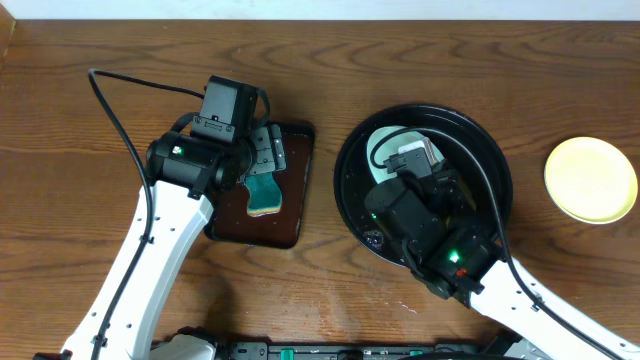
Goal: Clean dirty plates on tray and stack at the side
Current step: 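Lift the green plate off the black tray with the right gripper, then stack the green plate on the yellow plate right of the tray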
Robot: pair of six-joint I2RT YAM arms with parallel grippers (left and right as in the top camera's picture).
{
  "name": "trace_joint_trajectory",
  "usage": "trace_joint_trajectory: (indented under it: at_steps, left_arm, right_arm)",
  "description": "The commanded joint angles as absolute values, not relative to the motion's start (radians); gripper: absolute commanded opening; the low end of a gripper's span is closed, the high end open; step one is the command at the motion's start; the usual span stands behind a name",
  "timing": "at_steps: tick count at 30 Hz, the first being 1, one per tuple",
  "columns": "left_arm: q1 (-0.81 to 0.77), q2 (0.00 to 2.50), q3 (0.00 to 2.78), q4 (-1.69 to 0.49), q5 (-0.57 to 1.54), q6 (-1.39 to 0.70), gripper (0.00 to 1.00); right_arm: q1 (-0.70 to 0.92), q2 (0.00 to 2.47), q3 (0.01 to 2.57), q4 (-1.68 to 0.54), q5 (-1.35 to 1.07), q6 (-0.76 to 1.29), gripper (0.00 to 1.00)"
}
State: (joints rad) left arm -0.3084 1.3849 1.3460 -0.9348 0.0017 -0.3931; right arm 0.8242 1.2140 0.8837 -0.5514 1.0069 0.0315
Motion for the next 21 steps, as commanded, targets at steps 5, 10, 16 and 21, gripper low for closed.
trace_joint_trajectory:
  at_steps: [5,10,16,21]
  left_arm:
    - [-0.304,1.385,1.367,-0.937,0.008,-0.394,0.84]
    - [-0.304,1.385,1.367,-0.937,0.008,-0.394,0.84]
    - [-0.304,1.385,1.367,-0.937,0.008,-0.394,0.84]
    - [-0.304,1.385,1.367,-0.937,0.008,-0.394,0.84]
  right_arm:
    - [0.728,1.196,0.89,-0.558,0.946,0.151,0.01]
    - [0.554,1.196,0.89,-0.548,0.688,0.233,0.01]
    - [0.165,1.195,0.89,-0.545,0.054,0.232,0.01]
    - [-0.25,1.209,0.89,-0.522,-0.085,0.305,0.01]
